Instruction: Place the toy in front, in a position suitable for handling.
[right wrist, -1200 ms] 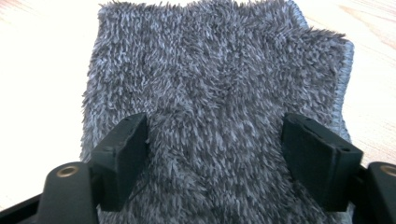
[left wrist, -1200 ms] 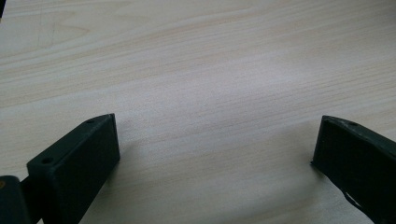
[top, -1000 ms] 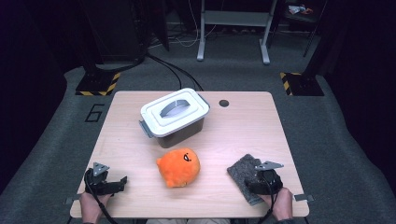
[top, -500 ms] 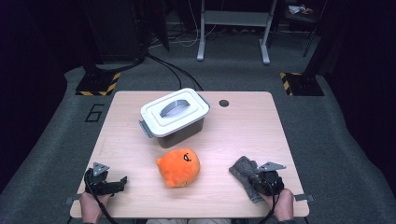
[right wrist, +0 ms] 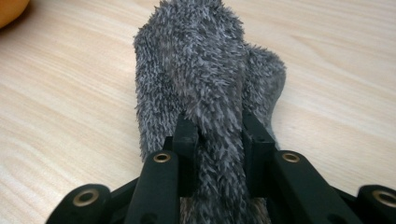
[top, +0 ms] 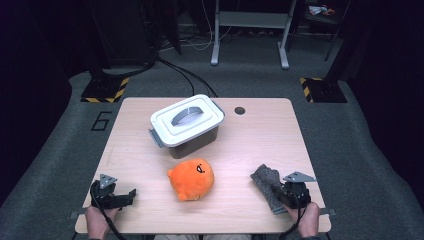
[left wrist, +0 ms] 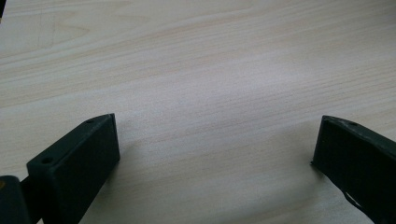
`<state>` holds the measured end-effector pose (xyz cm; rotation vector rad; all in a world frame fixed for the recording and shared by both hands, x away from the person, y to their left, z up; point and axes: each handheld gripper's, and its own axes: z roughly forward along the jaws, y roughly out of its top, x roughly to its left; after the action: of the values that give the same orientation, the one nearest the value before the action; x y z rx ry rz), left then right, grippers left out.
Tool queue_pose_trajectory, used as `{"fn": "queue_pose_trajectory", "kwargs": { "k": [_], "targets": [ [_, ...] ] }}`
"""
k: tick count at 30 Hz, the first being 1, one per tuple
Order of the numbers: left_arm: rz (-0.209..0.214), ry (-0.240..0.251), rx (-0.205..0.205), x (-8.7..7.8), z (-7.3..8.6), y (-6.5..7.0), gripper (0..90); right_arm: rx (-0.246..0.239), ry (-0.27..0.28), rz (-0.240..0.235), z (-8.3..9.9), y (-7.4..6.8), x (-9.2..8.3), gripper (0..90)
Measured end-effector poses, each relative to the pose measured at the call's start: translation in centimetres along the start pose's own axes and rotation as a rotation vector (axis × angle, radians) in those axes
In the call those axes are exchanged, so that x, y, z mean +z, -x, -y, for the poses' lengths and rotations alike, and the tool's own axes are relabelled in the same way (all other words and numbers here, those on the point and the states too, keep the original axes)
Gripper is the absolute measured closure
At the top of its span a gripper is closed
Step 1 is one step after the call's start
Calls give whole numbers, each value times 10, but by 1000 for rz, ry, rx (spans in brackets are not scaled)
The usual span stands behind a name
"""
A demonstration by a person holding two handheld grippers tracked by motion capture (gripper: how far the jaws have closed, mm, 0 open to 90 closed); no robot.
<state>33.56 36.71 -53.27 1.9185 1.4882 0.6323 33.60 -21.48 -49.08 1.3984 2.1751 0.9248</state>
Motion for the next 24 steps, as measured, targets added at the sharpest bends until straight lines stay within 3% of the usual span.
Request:
{"fn": "queue_pose_trajectory", "kwargs": {
  "k": [9,17,24],
  "targets": [
    [-1,-1,-1,0,0,0,0,44,43,16,-4,16,-14,716],
    [0,-2,-2,0,0,0,0,74,84,69,-18,34,-35,716],
    [-1,0,-1,0,0,0,0,116,87,118,-30,52,-38,715]
  ]
}}
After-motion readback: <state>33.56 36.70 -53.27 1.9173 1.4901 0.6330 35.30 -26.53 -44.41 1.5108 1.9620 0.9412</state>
